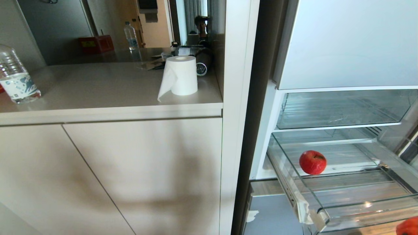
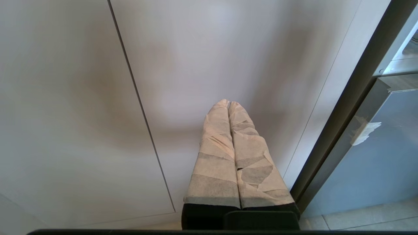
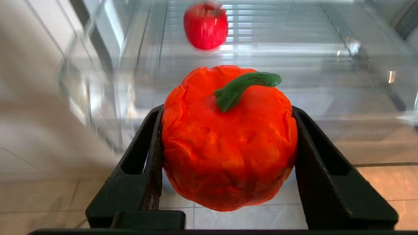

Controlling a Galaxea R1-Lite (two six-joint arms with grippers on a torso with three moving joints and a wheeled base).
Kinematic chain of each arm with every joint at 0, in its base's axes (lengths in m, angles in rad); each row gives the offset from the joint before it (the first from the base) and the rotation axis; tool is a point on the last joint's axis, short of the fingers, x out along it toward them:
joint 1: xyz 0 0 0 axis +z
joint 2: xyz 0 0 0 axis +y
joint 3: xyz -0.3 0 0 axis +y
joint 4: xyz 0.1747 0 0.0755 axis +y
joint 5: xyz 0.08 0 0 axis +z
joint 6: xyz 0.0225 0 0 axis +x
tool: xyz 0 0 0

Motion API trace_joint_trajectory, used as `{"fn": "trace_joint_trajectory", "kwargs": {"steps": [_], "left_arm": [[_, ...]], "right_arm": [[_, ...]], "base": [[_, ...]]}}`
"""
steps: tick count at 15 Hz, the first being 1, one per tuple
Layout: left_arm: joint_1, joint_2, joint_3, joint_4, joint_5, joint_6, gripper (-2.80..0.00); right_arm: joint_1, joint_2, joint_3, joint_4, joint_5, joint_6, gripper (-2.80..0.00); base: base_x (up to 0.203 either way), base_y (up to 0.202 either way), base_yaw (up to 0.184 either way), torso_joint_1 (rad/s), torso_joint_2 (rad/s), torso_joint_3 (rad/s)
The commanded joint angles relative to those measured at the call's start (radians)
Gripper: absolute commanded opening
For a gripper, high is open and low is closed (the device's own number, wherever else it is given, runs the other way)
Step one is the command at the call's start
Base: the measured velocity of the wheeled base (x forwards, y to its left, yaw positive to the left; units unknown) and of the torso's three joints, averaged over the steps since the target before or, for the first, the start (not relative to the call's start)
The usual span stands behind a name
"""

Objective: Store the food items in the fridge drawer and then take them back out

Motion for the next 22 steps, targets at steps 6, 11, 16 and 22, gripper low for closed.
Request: {"fn": "trace_joint_trajectory", "kwargs": {"steps": [6,11,16,22], "left_arm": [[0.001,0.002,0.0,0.0,0.0,0.0,-2.8],[0.001,0.002,0.0,0.0,0.0,0.0,-2.8],[0.001,0.002,0.0,0.0,0.0,0.0,-2.8],[0.001,0.002,0.0,0.001,0.0,0.0,-2.8]], "right_arm": [[-0.016,0.709,-0.287,-0.206,-0.005,0.025,-2.8],[-0.061,1.132,-0.405,-0.467,-0.074,0.063,-2.8],[-0.102,1.276,-0.458,-0.584,-0.141,0.075,-2.8],[-0.147,1.439,-0.513,-0.693,-0.195,0.073,-2.8]], "base": [[0.0,0.0,0.0,0.0,0.0,0.0],[0.0,0.0,0.0,0.0,0.0,0.0],[0.0,0.0,0.0,0.0,0.0,0.0],[0.0,0.0,0.0,0.0,0.0,0.0]]}}
